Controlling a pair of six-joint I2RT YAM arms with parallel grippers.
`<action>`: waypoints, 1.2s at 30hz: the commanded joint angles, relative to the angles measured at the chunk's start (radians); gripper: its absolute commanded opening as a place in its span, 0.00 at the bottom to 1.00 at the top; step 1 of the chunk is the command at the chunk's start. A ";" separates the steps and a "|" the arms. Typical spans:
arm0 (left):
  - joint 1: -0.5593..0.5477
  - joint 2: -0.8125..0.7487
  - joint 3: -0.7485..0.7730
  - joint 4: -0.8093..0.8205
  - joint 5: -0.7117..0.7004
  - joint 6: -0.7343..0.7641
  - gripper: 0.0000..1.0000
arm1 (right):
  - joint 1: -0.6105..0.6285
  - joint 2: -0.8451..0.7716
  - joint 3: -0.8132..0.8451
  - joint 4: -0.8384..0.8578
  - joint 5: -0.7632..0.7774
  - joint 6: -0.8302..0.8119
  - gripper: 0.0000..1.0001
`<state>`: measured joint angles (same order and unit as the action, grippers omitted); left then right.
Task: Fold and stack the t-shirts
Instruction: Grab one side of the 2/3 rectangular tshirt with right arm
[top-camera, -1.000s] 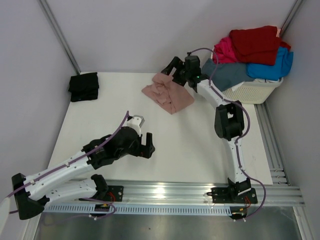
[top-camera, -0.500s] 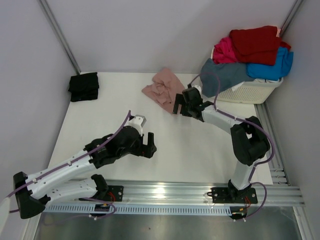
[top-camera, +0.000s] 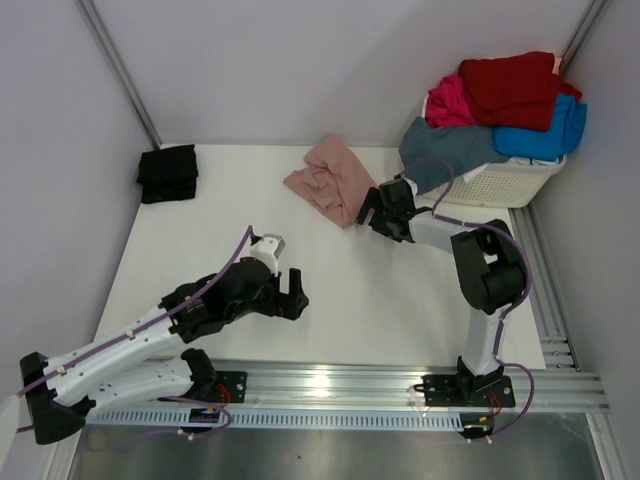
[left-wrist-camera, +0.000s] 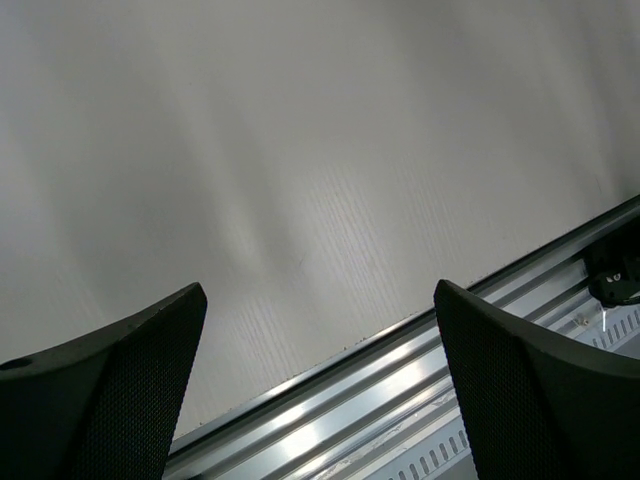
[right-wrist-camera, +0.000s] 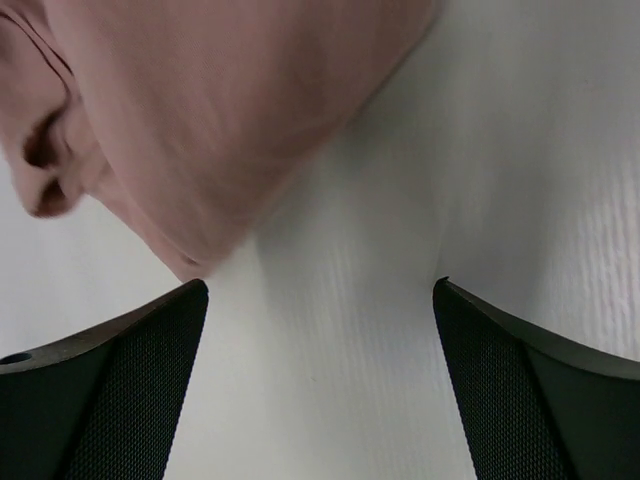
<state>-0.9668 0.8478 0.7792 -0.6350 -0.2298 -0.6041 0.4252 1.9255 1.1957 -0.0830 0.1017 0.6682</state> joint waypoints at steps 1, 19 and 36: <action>0.005 -0.053 -0.018 -0.022 -0.016 -0.036 1.00 | -0.034 0.059 0.010 0.130 -0.114 0.141 0.98; 0.005 -0.087 -0.035 -0.051 -0.028 -0.019 0.99 | 0.044 0.287 0.257 0.184 -0.212 0.320 0.31; 0.040 -0.029 0.115 -0.095 -0.229 0.050 0.99 | 0.224 -0.253 -0.132 -0.217 -0.148 -0.079 0.00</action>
<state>-0.9447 0.7994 0.8108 -0.7406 -0.3828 -0.6075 0.6239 1.8187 1.1538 -0.1310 -0.0898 0.7002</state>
